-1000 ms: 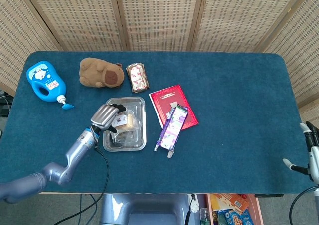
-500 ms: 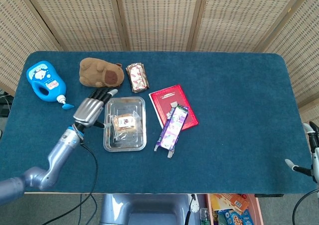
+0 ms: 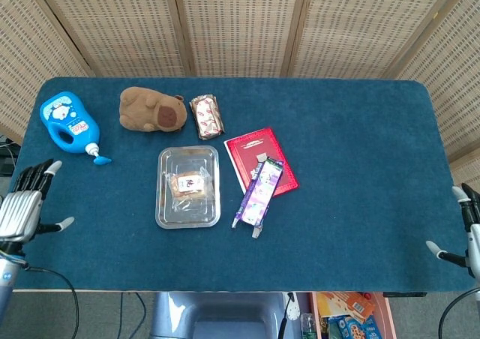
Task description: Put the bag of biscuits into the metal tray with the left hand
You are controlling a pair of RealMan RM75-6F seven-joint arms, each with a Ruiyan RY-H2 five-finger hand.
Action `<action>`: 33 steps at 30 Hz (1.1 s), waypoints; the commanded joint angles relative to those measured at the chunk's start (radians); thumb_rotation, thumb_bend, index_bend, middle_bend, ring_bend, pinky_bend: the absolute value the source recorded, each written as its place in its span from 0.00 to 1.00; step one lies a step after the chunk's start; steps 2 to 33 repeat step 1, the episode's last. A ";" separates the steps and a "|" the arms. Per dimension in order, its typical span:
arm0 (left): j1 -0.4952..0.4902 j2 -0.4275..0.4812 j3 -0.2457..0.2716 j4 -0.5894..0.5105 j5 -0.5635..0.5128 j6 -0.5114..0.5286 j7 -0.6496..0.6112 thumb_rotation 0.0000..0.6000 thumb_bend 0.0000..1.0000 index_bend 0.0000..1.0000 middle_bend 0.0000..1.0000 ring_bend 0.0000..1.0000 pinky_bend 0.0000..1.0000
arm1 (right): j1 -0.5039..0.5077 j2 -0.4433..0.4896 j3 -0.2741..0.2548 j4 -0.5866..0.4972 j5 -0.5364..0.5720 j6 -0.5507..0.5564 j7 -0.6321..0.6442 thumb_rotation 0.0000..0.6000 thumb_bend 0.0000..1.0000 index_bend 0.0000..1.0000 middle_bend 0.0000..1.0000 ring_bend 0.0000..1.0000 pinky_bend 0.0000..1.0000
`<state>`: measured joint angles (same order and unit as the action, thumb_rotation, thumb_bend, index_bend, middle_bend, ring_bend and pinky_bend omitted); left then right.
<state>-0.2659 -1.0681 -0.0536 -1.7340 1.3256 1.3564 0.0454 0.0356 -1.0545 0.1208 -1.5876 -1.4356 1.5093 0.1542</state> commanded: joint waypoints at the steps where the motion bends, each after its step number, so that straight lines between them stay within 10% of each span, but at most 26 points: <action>1: 0.030 0.003 0.025 -0.002 0.055 0.035 -0.032 1.00 0.00 0.00 0.00 0.00 0.00 | -0.001 0.001 -0.001 -0.004 -0.005 0.005 -0.001 1.00 0.00 0.00 0.00 0.00 0.00; 33: 0.030 0.003 0.025 -0.002 0.055 0.035 -0.032 1.00 0.00 0.00 0.00 0.00 0.00 | -0.001 0.001 -0.001 -0.004 -0.005 0.005 -0.001 1.00 0.00 0.00 0.00 0.00 0.00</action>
